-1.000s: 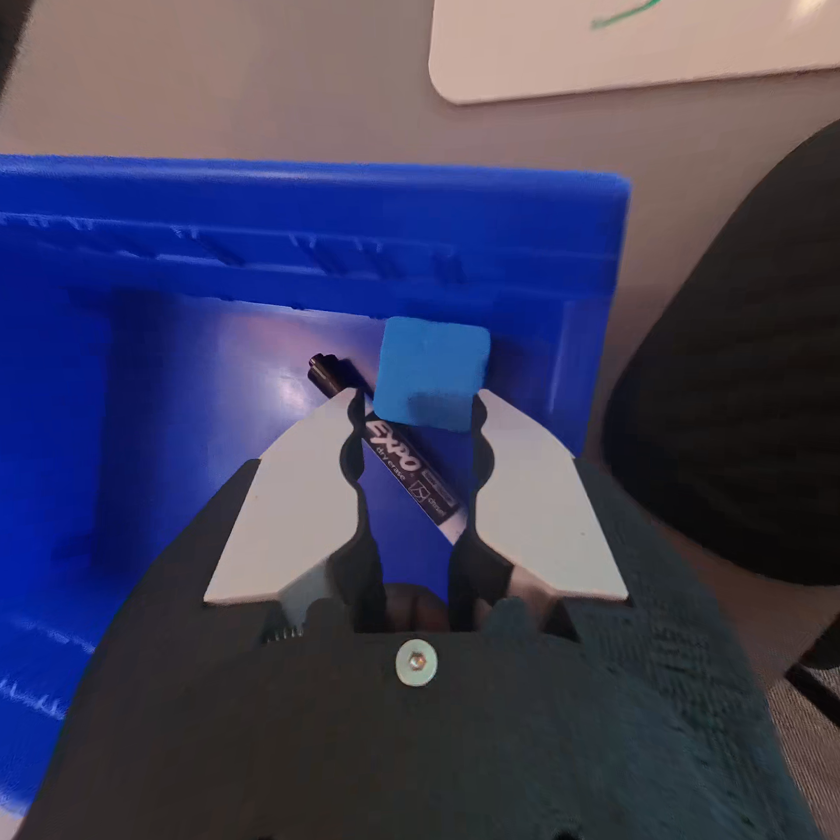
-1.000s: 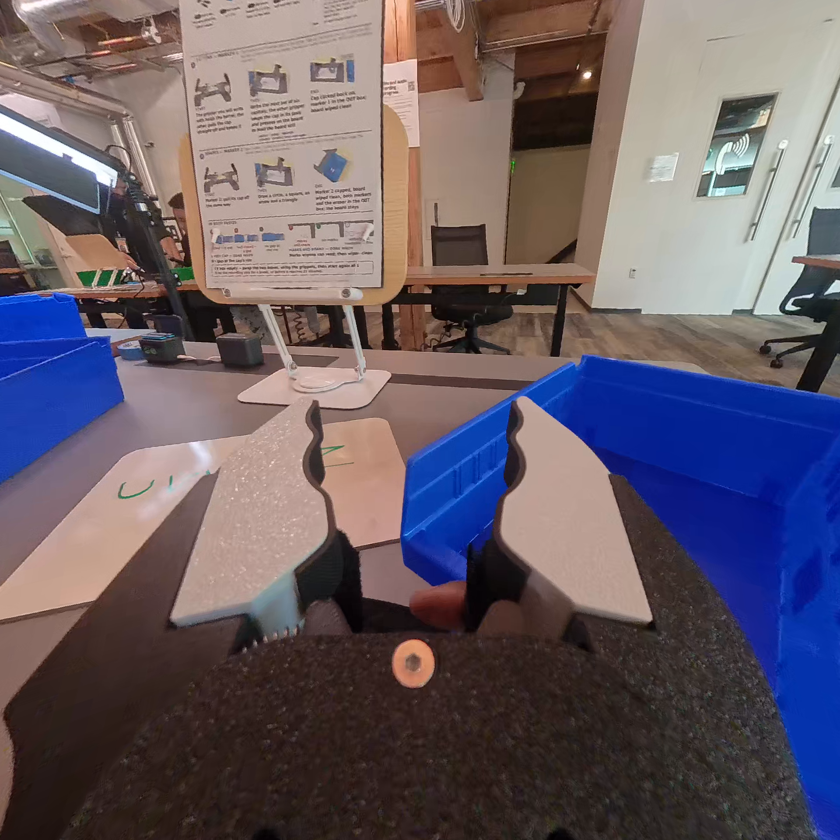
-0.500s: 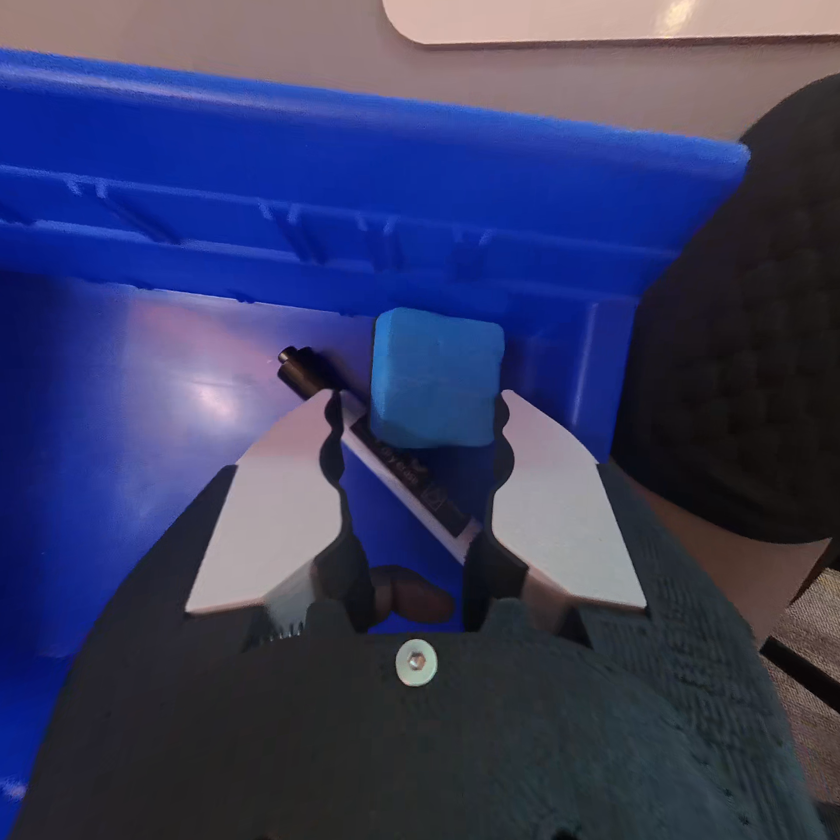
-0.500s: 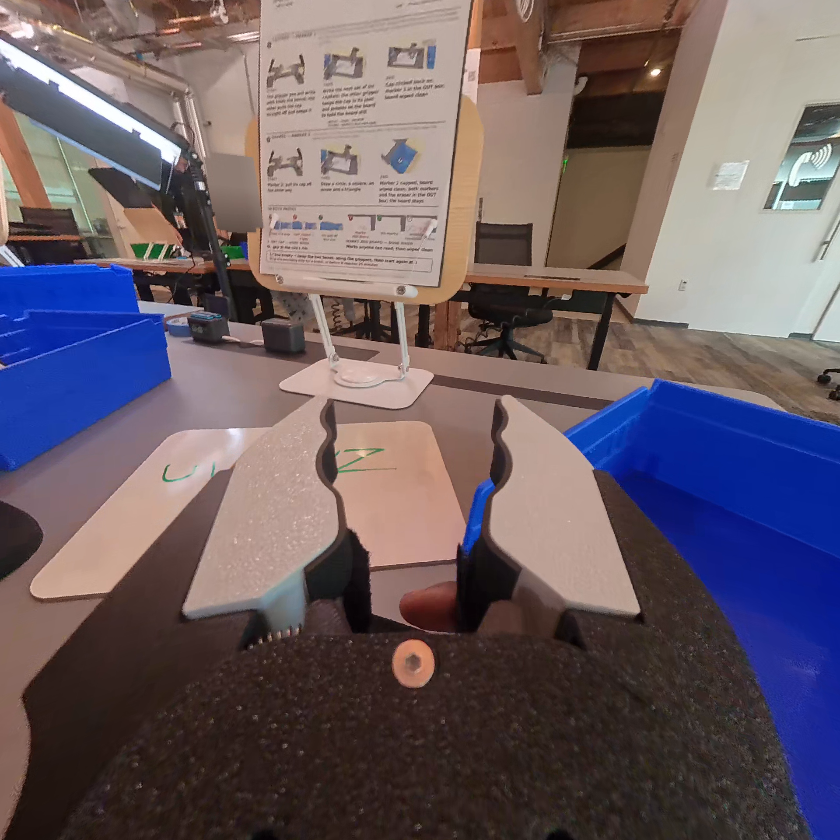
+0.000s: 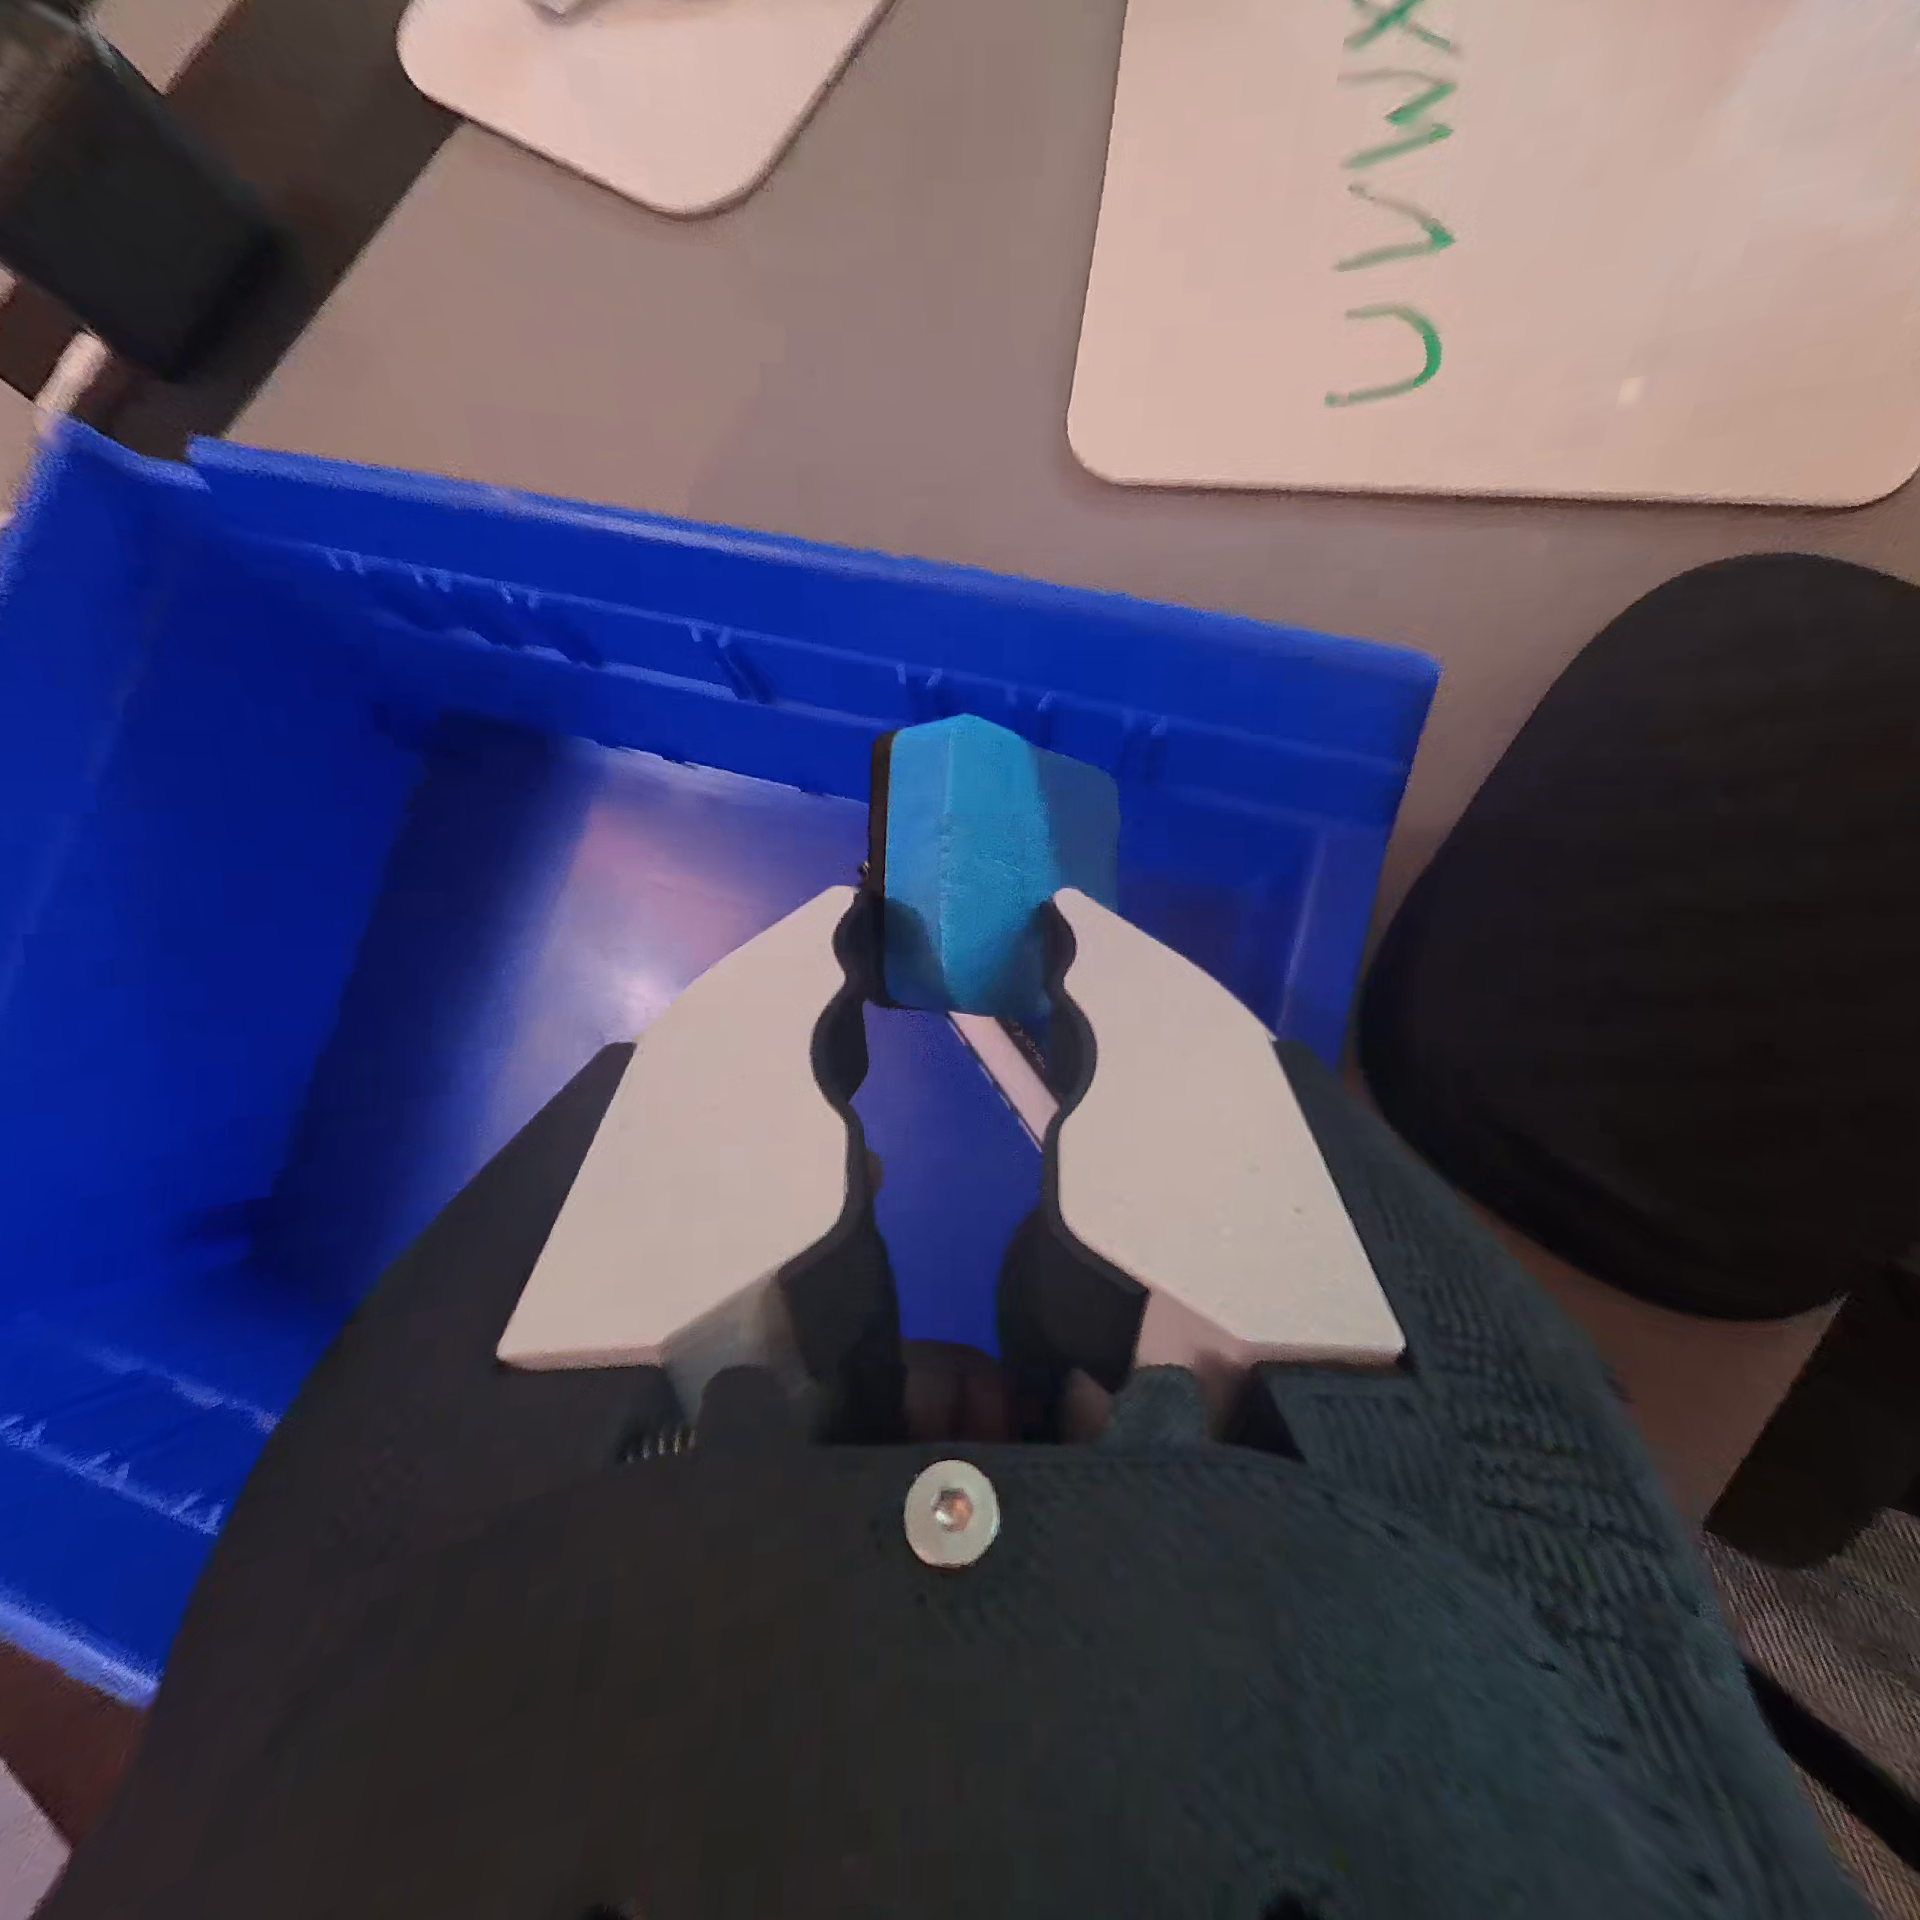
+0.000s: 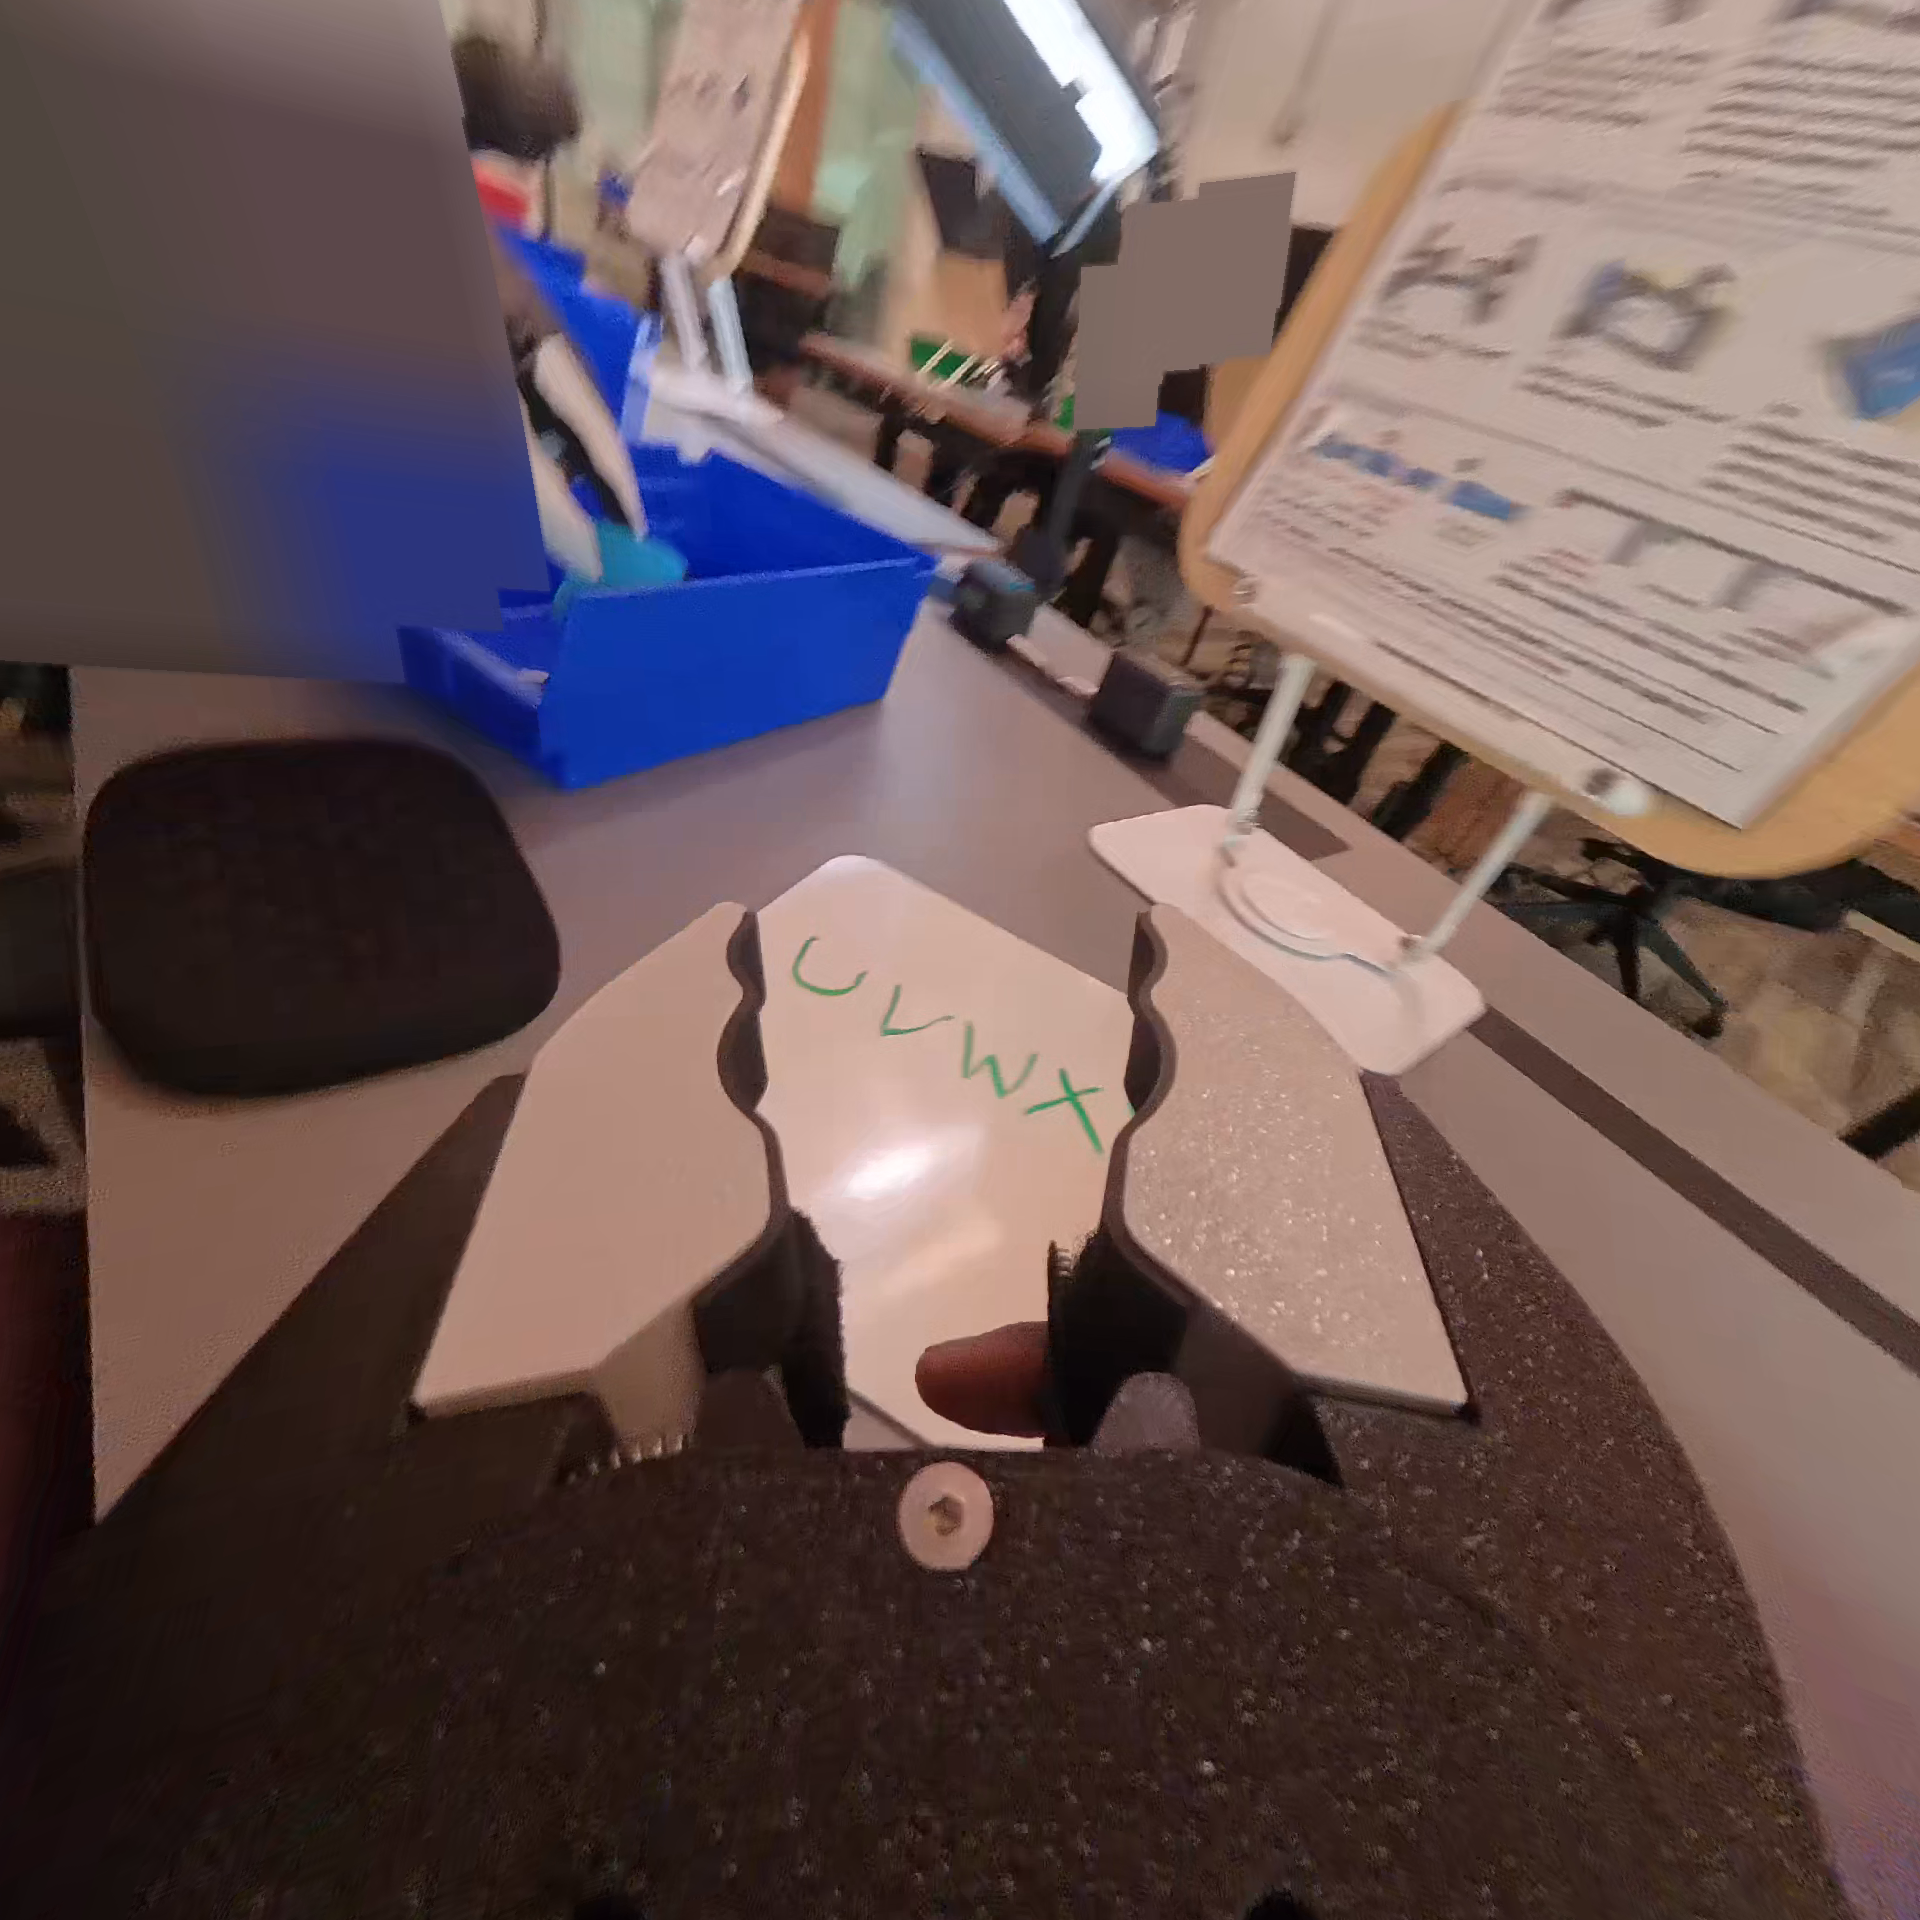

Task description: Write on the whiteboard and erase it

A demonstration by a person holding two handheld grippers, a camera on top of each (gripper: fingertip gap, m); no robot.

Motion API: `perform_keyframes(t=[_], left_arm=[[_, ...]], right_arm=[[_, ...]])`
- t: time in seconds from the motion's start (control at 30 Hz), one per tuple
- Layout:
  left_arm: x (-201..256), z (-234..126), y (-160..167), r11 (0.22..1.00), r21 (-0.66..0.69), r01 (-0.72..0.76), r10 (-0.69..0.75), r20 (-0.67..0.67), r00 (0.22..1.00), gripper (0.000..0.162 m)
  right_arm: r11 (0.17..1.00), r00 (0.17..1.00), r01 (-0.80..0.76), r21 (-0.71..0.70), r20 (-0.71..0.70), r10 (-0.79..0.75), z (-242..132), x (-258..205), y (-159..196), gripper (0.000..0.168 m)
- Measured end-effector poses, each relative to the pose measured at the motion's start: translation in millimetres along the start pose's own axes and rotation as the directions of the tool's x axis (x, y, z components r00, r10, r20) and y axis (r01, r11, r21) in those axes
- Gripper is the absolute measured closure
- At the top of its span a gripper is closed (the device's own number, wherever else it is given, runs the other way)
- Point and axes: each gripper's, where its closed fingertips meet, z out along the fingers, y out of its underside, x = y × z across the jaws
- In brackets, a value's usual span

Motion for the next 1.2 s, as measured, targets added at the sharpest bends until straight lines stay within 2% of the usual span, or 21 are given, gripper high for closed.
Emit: perform_keyframes(t=[0.07,0.13,0.23,0.3,0.43,0.5,0.57,0.6,0.63,0.8,0.97,1.2], left_arm=[[11,-12,-25,0.994,0.113,-0.001,0.002,-0.009,1.0,0.132],[25,-24,-54,0.977,0.21,0.035,-0.026,-0.045,0.999,0.138],[52,-26,-76,0.982,0.189,-0.005,0.032,-0.137,0.99,0.138],[58,-28,-91,0.98,0.193,-0.049,0.076,-0.139,0.987,0.138],[84,-23,-122,0.967,0.252,-0.042,0.104,-0.236,0.966,0.138],[101,-13,-128,0.966,0.25,-0.063,0.133,-0.272,0.953,0.138],[112,-5,-133,0.964,0.257,-0.074,0.15,-0.289,0.945,0.138],[111,-1,-135,0.963,0.257,-0.08,0.152,-0.275,0.949,0.138],[112,3,-135,0.964,0.254,-0.083,0.155,-0.281,0.947,0.138],[120,24,-135,0.969,0.242,-0.057,0.136,-0.323,0.936,0.136],[114,37,-137,0.969,0.224,-0.106,0.151,-0.196,0.969,0.124],[102,48,-122,0.978,0.161,-0.131,0.138,-0.039,0.99,0.12]], right_arm=[[0.998,0.993,0.068,0.002,0.101,-0.068,26,-24,-8,0.098],[0.98,0.964,0.2,0.019,0.174,-0.2,52,-48,-17,0.095],[0.892,0.868,0.452,0.012,0.225,-0.443,86,-70,-24,0.097],[0.867,0.826,0.496,0.055,0.278,-0.49,108,-86,-36,0.096],[0.808,0.788,0.579,0.112,0.179,-0.589,141,-92,-66,0.088],[0.733,0.723,0.678,0.059,0.125,-0.679,150,-88,-64,0.087],[0.671,0.663,0.741,0.013,0.143,-0.735,151,-89,-52,0.096],[0.655,0.646,0.756,-0.004,0.166,-0.745,150,-90,-45,0.111],[0.654,0.646,0.757,-0.019,0.173,-0.743,149,-90,-40,0.116],[0.668,0.675,0.734,-0.12,0.24,-0.698,140,-83,-21,0.117],[0.691,0.719,0.693,-0.205,0.271,-0.64,132,-73,-7,0.117],[0.704,0.77,0.638,-0.311,0.272,-0.577,120,-54,10,0.117]])
